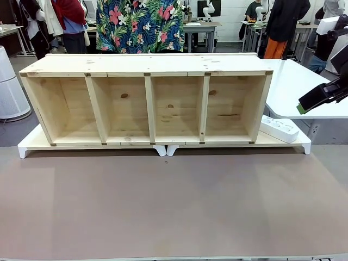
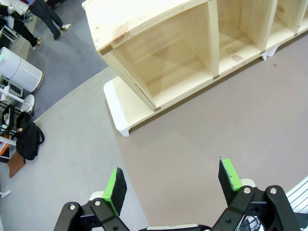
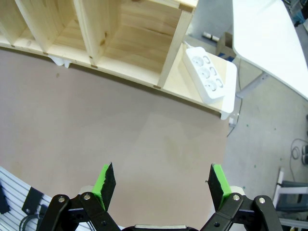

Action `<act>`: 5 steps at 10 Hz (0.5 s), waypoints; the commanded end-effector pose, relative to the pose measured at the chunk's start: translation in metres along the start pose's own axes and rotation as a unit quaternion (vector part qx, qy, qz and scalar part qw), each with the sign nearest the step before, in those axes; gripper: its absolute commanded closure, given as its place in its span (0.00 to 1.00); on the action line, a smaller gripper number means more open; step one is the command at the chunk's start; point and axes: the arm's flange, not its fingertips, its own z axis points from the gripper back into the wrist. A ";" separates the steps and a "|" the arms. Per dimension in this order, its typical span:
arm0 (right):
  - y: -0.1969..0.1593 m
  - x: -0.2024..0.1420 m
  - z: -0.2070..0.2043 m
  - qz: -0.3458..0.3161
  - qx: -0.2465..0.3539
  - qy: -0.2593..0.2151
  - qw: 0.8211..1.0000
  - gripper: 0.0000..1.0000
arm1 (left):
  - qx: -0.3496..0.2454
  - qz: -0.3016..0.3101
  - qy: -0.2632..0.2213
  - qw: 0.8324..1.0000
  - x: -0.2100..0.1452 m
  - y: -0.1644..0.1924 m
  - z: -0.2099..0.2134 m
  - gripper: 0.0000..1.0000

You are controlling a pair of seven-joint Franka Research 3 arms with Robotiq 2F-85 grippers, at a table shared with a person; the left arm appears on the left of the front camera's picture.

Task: Perform cable management.
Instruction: When the cord part of the Power Cable appears at the lower middle area of the table and stops, grasp the cord part of the Power Cable.

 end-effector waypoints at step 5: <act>-0.001 0.000 0.000 0.000 -0.002 0.000 1.000 0.00 | 0.002 0.006 -0.003 1.000 0.001 -0.001 0.001 0.00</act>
